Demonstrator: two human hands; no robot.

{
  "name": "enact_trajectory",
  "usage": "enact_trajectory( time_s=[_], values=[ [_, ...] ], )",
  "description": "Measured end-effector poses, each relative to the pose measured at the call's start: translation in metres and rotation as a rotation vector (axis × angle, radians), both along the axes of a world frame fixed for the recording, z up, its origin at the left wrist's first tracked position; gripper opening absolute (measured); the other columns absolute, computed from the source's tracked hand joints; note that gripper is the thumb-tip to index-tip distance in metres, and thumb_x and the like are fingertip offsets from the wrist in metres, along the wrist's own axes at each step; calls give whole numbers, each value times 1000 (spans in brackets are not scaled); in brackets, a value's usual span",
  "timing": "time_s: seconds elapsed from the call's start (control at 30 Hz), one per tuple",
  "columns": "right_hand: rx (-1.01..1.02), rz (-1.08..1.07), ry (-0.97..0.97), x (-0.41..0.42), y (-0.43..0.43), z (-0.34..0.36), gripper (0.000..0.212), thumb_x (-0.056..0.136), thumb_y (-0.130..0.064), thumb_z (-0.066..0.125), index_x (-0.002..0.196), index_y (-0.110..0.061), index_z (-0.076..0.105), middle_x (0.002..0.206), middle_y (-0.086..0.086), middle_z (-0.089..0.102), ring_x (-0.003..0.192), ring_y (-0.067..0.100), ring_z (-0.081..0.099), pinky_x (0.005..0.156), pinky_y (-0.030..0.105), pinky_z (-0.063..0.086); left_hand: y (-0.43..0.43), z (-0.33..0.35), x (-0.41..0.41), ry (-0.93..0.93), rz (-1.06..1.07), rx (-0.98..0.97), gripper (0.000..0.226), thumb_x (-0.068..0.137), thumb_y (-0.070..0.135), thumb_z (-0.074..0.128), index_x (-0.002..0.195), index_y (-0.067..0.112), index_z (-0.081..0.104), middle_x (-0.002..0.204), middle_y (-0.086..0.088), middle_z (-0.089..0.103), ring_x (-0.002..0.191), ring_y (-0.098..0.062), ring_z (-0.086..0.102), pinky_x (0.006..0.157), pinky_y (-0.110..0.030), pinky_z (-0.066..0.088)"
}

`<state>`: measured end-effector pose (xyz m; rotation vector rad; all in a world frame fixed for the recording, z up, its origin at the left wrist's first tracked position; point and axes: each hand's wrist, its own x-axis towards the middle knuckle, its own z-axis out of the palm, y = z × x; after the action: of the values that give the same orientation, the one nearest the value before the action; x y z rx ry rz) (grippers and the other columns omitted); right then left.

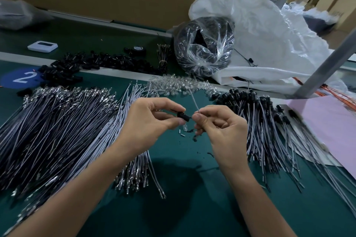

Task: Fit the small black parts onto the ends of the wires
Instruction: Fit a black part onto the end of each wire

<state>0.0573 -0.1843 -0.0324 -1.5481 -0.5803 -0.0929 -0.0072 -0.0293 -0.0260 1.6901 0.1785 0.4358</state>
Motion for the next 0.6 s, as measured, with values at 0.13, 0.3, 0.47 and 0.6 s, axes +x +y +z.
enact_trajectory(
  time_s=[0.13, 0.3, 0.47, 0.6],
  values=[
    [-20, 8, -18, -4, 2, -1, 8, 70, -25, 77, 75, -20, 73, 103, 5, 63, 54, 20, 68, 57, 26, 57, -5, 2, 0, -37, -46, 4, 29, 69, 0, 83, 82, 24, 77, 97, 4, 75, 75, -16, 75, 69, -26, 59],
    [-46, -35, -70, -1, 1, 0, 8, 74, -13, 79, 79, -18, 74, 111, 4, 63, 56, 19, 70, 59, 26, 58, -3, 4, 0, -54, -147, -265, 22, 73, 19, 74, 94, 17, 78, 107, -1, 75, 91, -25, 74, 81, -29, 59],
    [-94, -42, -122, -4, 4, -1, 16, 74, -5, 81, 84, -17, 76, 105, -1, 66, 55, 14, 69, 59, 24, 57, 0, 5, 1, -10, -133, -439, 47, 64, 20, 79, 107, 8, 64, 93, -14, 76, 84, -24, 75, 71, -26, 59],
    [-76, -31, -102, -7, 5, 1, 14, 73, -8, 81, 83, -17, 76, 100, -1, 68, 54, 16, 69, 57, 23, 57, 0, 3, 1, -26, -141, -470, 19, 62, 11, 79, 77, 2, 72, 91, -17, 76, 78, -24, 74, 68, -26, 59]
  ],
)
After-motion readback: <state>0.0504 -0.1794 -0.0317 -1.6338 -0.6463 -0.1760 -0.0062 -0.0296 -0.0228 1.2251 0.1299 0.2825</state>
